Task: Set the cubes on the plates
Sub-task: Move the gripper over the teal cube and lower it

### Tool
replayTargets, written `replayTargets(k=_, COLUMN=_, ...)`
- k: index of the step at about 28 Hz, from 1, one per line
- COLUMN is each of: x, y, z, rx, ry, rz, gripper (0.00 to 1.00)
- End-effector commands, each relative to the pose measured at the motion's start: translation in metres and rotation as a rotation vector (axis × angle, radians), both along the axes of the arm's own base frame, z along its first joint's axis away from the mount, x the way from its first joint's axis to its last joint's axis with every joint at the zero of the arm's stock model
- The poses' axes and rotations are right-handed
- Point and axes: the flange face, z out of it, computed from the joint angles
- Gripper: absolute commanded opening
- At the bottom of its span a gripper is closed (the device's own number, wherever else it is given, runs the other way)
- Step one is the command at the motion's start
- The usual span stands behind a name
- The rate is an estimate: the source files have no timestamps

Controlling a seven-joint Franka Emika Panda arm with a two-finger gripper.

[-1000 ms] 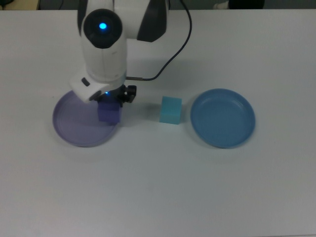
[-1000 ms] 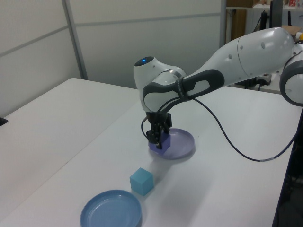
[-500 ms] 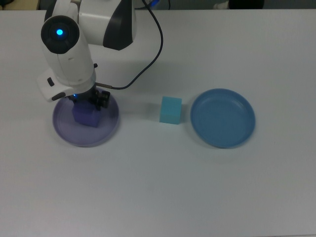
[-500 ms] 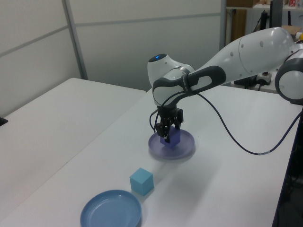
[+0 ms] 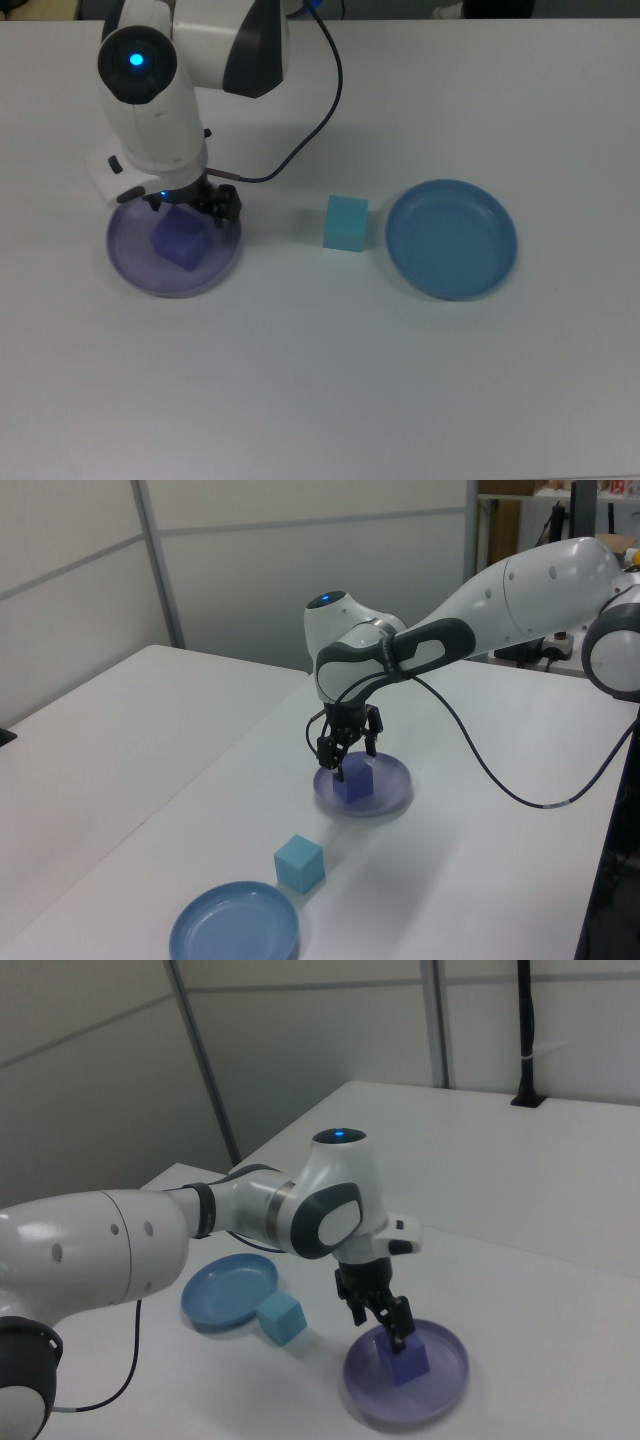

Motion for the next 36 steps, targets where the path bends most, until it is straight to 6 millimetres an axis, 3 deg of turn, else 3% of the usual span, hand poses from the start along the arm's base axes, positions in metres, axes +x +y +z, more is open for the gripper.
replayTargets(k=1, x=-0.004, y=0.052, z=0.006, rx=0.013, ry=0.016, rz=0.058, gripper=1.00)
replayTargets(k=7, x=-0.008, y=0.111, z=0.007, rx=0.046, ry=0.017, rz=0.119, gripper=1.00)
replayTargets(k=16, x=-0.020, y=0.174, z=-0.003, rx=0.054, ry=0.040, rz=0.208, gripper=1.00)
replayTargets(k=23, x=-0.029, y=0.196, z=-0.018, rx=0.052, ry=0.061, rz=0.243, gripper=1.00)
replayTargets(k=36, x=-0.033, y=0.202, z=-0.024, rx=0.048, ry=0.075, rz=0.253, gripper=1.00)
